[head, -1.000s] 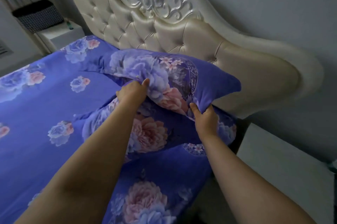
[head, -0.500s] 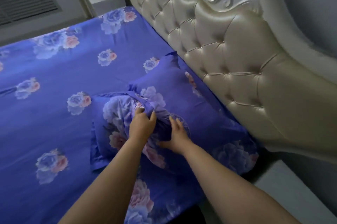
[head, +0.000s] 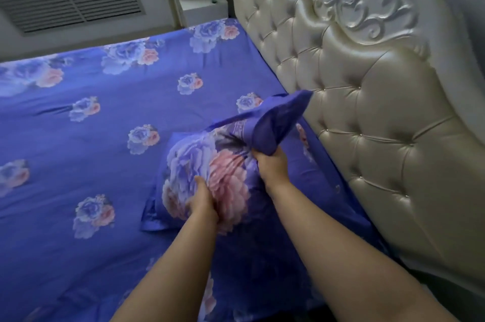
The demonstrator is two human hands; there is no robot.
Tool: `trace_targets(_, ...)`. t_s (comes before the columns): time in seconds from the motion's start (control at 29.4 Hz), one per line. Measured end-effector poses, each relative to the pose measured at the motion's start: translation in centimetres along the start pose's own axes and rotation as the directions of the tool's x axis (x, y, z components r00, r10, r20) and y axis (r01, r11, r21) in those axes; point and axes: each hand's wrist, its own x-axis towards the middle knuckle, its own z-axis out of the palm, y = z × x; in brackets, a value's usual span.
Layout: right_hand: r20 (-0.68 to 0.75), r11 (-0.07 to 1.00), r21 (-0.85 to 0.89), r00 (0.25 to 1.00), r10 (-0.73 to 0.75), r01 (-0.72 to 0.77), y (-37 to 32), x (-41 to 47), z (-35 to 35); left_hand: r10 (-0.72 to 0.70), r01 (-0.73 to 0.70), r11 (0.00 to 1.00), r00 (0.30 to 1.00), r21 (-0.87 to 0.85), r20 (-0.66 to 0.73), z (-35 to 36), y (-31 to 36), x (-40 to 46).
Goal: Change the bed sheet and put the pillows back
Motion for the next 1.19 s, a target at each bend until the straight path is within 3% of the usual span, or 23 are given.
trace_targets(0.03, -0.004, 0.995, 0.103, 1.0, 0.012, -0.012, -0.8, 0.1, 0.2, -0.186, 0.195, 0.98, 0.973, -0.051, 0.139, -0.7, -1.1, 0.4)
trace_targets(0.07, -0.009, 0.983, 0.181, 1.0, 0.018, -0.016, -1.4, 0.2, 0.5, -0.267, 0.295, 0.953, 0.928, -0.072, 0.261, -1.3, -1.8, 0.7)
trace_targets(0.14, 0.006, 0.954, 0.299, 0.999, 0.031, -0.031, -2.6, 0.4, 0.7, -0.333, 0.378, 0.925, 0.851, -0.034, 0.406, -1.7, -1.6, 1.1)
trace_targets(0.2, 0.022, 0.926, 0.378, 1.0, 0.012, -0.02, -4.0, 0.5, 0.3, -0.379, 0.416, 0.909, 0.811, 0.015, 0.447, -1.1, -0.4, 0.6)
trace_targets(0.27, 0.03, 0.906, 0.423, 0.999, -0.018, 0.004, -5.5, 1.0, -0.6, -0.311, 0.312, 0.948, 0.868, 0.063, 0.388, 0.1, 1.3, 0.0)
trace_targets(0.34, 0.014, 0.889, 0.458, 1.0, -0.006, -0.001, -7.0, 1.7, -2.0, -0.176, 0.171, 0.984, 0.964, 0.044, 0.197, 1.6, 3.7, -0.5)
trace_targets(0.41, -0.016, 0.849, 0.528, 1.0, 0.022, -0.01, -8.0, 2.9, -3.6, -0.011, 0.011, 1.0, 1.0, -0.006, 0.028, 3.2, 6.2, -1.2)
trace_targets(0.44, -0.017, 0.821, 0.57, 0.999, 0.036, -0.02, -8.4, 3.4, -4.3, 0.121, -0.118, 0.991, 0.992, 0.065, -0.039, 4.0, 7.4, -1.7)
trace_targets(0.54, 0.04, 0.749, 0.661, 0.998, 0.039, -0.055, -10.3, 5.0, -5.2, 0.508, -0.481, 0.846, 0.859, 0.231, -0.069, 6.6, 11.5, -3.0)
trace_targets(0.65, 0.114, 0.69, 0.72, 0.993, -0.015, -0.072, -13.9, 8.1, -4.8, 0.685, -0.677, 0.726, 0.728, 0.116, -0.036, 9.6, 17.4, -4.5)
trace_targets(0.71, 0.153, 0.633, 0.771, 0.985, -0.08, -0.068, -17.1, 11.2, -3.7, 0.753, -0.758, 0.652, 0.65, 0.016, 0.106, 12.1, 22.6, -5.2)
trace_targets(0.78, 0.16, 0.642, 0.766, 0.977, -0.139, -0.034, -19.4, 14.5, -2.3, 0.703, -0.746, 0.666, 0.629, 0.001, 0.333, 14.0, 27.8, -5.0)
trace_targets(0.85, 0.154, 0.79, 0.612, 0.986, -0.058, -0.049, -19.9, 17.7, -1.5, 0.607, -0.733, 0.626, 0.672, 0.265, 0.425, 14.9, 31.0, -3.7)
trace_targets(0.92, 0.132, 0.939, 0.304, 0.984, 0.124, -0.159, -18.0, 19.9, -1.3, 0.566, -0.692, 0.419, 0.706, 0.588, 0.427, 14.4, 31.0, -2.4)
trace_targets(0.99, 0.073, 0.973, 0.038, 0.971, 0.226, -0.229, -14.8, 20.9, -1.3, 0.485, -0.672, 0.264, 0.713, 0.692, 0.507, 13.9, 28.1, -0.6)
trace_targets(1.02, 0.064, 0.973, -0.007, 0.971, 0.232, -0.232, -13.0, 21.0, -1.3, 0.402, -0.679, 0.282, 0.725, 0.678, 0.559, 13.7, 25.9, 0.4)
trace_targets(1.12, 0.109, 0.939, 0.032, 0.935, 0.337, -0.342, -7.8, 20.4, -0.9, 0.105, -0.555, 0.538, 0.791, 0.635, 0.603, 13.4, 20.1, 2.3)
trace_targets(1.19, 0.117, 0.906, 0.068, 0.906, 0.407, -0.417, -5.4, 19.4, -0.8, 0.048, -0.517, 0.563, 0.799, 0.644, 0.599, 13.5, 17.8, 3.3)
